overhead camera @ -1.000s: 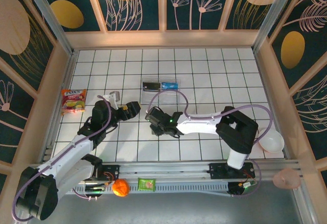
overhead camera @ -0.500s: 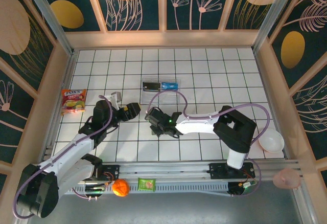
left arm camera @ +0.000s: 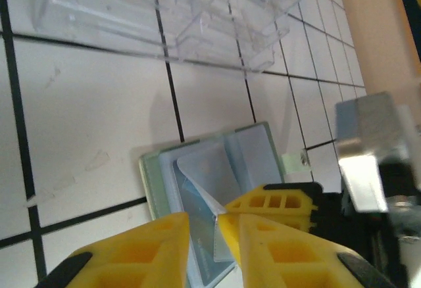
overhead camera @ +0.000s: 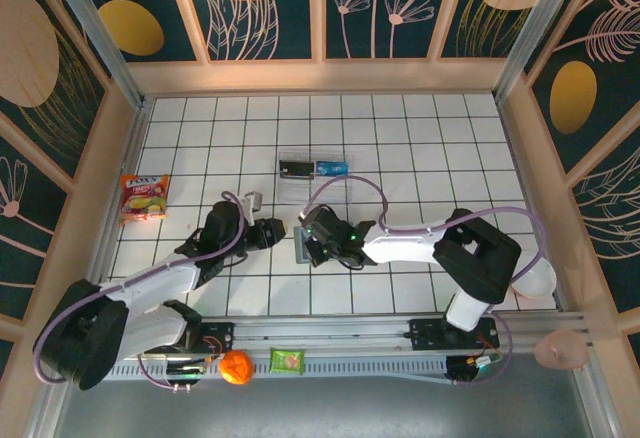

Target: Take the credit cards out of the card holder

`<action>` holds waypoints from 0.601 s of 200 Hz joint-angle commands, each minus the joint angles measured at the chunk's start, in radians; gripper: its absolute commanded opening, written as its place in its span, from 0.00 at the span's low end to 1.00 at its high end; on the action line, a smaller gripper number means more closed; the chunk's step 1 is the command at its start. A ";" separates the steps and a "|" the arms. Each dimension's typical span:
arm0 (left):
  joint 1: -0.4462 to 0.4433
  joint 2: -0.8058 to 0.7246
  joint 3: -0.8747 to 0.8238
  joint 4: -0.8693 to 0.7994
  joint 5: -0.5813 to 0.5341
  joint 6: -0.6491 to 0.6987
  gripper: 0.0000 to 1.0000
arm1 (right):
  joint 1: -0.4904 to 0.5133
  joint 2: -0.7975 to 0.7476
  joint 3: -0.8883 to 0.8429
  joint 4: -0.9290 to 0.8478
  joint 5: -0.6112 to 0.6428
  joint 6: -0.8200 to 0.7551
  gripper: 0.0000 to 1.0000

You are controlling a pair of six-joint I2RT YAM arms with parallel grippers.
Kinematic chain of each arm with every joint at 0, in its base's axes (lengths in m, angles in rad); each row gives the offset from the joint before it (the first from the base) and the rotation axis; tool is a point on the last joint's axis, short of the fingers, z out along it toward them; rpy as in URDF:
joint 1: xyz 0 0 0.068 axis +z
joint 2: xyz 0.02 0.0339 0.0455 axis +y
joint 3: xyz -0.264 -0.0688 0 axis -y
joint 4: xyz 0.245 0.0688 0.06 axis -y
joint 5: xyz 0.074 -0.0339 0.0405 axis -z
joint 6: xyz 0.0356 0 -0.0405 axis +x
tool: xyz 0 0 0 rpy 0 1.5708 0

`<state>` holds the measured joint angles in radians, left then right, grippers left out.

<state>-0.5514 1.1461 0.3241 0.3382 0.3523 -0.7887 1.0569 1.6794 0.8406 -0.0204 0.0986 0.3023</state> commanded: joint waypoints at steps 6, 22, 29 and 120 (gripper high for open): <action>-0.030 0.052 -0.016 0.120 0.043 -0.024 0.14 | -0.002 -0.037 -0.029 0.073 -0.029 0.040 0.00; -0.039 0.088 -0.016 0.150 0.065 -0.033 0.05 | -0.002 -0.035 -0.029 0.088 -0.037 0.047 0.00; -0.044 0.102 -0.013 0.155 0.072 -0.035 0.00 | 0.000 -0.036 -0.033 0.093 -0.038 0.050 0.00; -0.084 0.231 0.009 0.148 0.081 -0.019 0.00 | -0.003 -0.044 -0.046 0.116 -0.029 0.076 0.00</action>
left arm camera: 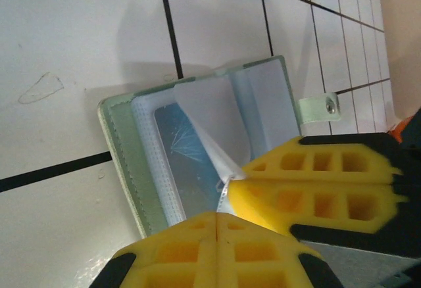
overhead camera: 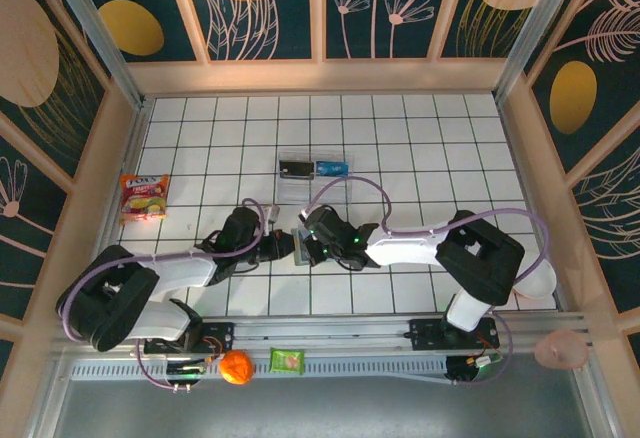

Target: Take the credit cards out of the card holder

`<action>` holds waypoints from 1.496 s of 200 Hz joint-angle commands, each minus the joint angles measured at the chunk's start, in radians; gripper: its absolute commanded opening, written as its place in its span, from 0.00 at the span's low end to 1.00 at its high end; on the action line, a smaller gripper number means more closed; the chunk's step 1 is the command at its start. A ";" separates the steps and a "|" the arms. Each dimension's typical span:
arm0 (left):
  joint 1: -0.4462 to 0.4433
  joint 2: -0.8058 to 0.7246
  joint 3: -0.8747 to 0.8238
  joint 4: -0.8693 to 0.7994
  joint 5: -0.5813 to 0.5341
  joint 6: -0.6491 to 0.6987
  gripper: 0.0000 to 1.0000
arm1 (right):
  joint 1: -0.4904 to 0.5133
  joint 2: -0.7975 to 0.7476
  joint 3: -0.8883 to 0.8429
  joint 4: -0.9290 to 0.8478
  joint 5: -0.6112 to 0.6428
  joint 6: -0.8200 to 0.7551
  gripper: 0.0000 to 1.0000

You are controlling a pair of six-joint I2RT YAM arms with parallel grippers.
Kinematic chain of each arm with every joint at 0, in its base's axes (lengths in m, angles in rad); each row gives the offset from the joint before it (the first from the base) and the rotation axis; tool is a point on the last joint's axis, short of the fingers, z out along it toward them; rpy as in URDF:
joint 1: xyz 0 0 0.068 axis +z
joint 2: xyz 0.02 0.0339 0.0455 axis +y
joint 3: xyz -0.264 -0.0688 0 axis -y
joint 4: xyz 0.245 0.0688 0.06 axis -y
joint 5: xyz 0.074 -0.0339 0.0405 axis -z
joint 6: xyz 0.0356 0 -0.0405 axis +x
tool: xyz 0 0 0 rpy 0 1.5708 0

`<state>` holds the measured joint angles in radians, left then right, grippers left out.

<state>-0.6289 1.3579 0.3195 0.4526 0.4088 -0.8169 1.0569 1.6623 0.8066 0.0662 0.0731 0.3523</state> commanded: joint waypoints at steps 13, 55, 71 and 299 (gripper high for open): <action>-0.010 0.022 0.022 0.031 0.027 0.013 0.00 | -0.003 -0.029 -0.015 0.032 -0.003 0.029 0.00; -0.025 0.075 0.059 -0.006 0.029 0.033 0.00 | 0.000 -0.038 -0.018 0.027 0.001 0.037 0.00; -0.025 0.088 0.062 -0.015 0.017 0.033 0.00 | -0.002 -0.039 -0.021 0.027 0.003 0.039 0.00; -0.026 0.126 0.078 -0.089 0.010 0.072 0.00 | -0.044 -0.412 -0.139 -0.217 0.242 0.252 0.40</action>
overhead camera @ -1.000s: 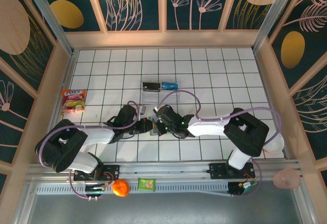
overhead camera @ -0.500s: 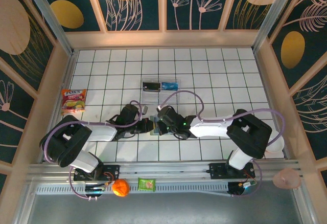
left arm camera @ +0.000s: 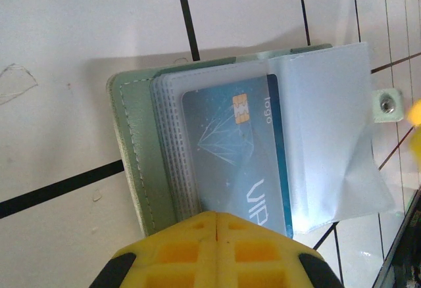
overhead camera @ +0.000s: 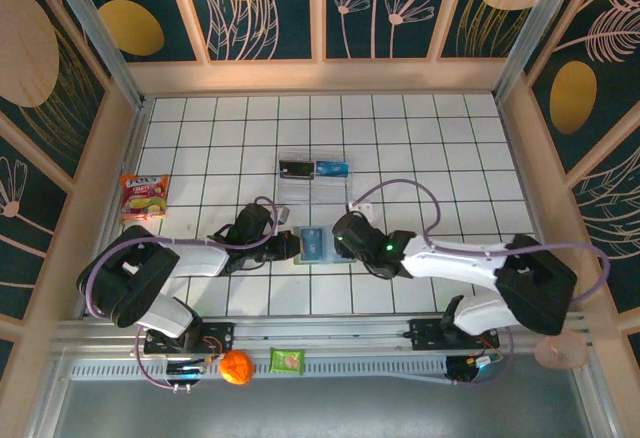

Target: Take the credit cards out of the card holder

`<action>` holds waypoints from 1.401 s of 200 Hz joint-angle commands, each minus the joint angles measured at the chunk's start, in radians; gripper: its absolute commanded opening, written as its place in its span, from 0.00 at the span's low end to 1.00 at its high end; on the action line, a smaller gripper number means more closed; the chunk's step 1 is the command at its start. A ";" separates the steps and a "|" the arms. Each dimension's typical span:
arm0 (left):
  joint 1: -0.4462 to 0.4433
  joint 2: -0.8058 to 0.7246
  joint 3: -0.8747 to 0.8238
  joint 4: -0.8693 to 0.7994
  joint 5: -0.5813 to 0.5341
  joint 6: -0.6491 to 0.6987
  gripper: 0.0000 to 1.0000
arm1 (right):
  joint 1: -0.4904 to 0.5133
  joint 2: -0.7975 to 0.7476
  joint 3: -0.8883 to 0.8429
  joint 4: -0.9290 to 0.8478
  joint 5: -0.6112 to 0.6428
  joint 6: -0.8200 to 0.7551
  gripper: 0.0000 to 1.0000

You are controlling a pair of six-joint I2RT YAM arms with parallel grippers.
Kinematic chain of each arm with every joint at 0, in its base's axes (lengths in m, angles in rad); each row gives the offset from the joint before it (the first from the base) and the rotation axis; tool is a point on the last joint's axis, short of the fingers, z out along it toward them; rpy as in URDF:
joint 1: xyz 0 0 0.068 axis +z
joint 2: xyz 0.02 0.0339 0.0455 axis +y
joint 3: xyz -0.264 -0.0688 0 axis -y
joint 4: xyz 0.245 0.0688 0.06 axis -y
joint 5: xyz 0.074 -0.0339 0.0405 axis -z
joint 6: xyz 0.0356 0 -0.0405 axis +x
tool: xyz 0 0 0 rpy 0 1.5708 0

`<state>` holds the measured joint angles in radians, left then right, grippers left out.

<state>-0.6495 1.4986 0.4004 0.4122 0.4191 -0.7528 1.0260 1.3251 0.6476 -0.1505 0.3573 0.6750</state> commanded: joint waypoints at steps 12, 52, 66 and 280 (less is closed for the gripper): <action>-0.004 -0.017 -0.005 -0.041 0.003 0.004 0.00 | -0.015 -0.073 0.049 0.041 -0.153 -0.127 0.37; -0.004 -0.022 -0.009 -0.026 0.006 -0.007 0.00 | -0.041 0.116 0.128 0.136 -0.481 -0.152 0.25; -0.006 -0.023 -0.009 -0.025 0.006 -0.007 0.00 | -0.043 0.161 0.126 0.148 -0.499 -0.131 0.23; -0.005 -0.010 -0.017 -0.016 0.001 -0.004 0.00 | -0.157 0.222 0.106 0.217 -0.659 0.010 0.38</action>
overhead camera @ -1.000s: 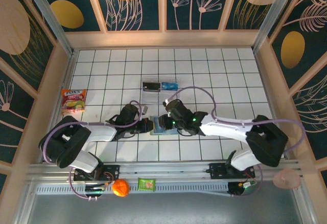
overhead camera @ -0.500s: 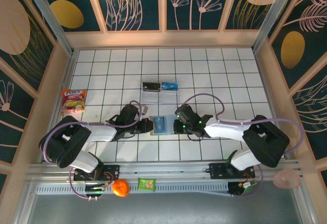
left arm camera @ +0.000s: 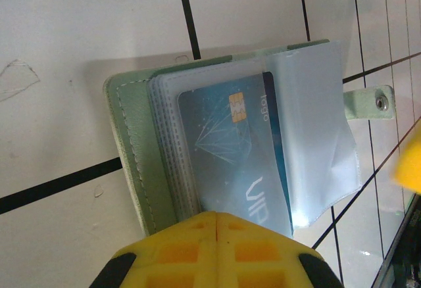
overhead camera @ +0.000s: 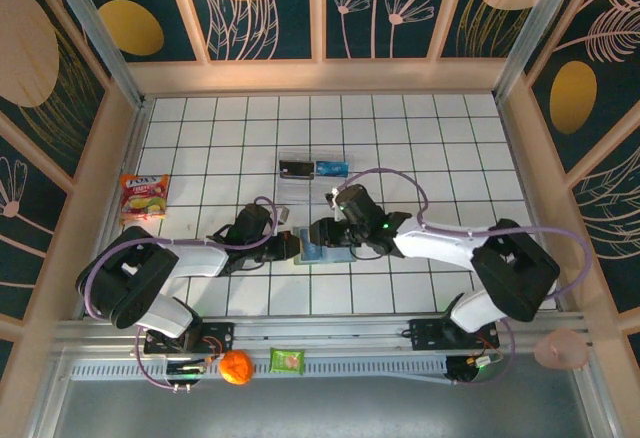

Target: Take the credit cards out of the card holder

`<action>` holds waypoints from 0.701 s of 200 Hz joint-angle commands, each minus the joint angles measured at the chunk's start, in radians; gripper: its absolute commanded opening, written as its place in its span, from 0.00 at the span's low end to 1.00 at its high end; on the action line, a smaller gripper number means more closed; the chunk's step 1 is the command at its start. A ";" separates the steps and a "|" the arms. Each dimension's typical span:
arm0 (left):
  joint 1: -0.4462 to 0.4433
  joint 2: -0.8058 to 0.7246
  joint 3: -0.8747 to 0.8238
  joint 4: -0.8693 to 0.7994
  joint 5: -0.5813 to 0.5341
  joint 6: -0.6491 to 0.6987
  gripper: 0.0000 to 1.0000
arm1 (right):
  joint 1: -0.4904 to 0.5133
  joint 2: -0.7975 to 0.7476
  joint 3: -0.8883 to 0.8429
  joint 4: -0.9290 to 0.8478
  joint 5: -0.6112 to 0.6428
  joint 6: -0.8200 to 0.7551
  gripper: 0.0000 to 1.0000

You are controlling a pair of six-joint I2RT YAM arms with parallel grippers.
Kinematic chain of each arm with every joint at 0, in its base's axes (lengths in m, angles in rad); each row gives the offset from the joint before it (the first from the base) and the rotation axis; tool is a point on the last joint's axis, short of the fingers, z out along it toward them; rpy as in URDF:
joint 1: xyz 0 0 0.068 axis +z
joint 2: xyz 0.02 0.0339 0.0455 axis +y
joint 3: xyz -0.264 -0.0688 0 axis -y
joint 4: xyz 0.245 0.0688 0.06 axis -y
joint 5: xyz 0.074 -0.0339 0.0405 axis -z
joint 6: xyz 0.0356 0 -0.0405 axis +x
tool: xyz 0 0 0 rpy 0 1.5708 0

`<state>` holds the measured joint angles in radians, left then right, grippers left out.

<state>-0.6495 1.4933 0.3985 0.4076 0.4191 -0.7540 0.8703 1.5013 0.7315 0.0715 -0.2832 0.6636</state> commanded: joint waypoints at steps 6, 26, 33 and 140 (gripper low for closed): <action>-0.005 -0.009 -0.015 -0.012 0.000 -0.004 0.00 | 0.000 0.053 0.025 -0.014 -0.008 0.021 0.38; -0.006 -0.016 -0.015 -0.016 0.000 -0.003 0.00 | 0.002 0.062 0.016 -0.007 0.000 0.020 0.38; -0.005 -0.015 -0.015 -0.014 -0.001 -0.003 0.00 | 0.003 0.064 0.016 -0.001 -0.001 0.021 0.38; -0.005 -0.006 -0.020 -0.001 0.008 -0.003 0.00 | 0.035 0.124 0.055 -0.028 0.033 0.007 0.37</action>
<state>-0.6495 1.4914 0.3985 0.4076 0.4194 -0.7540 0.8944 1.6096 0.7506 0.0586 -0.2783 0.6685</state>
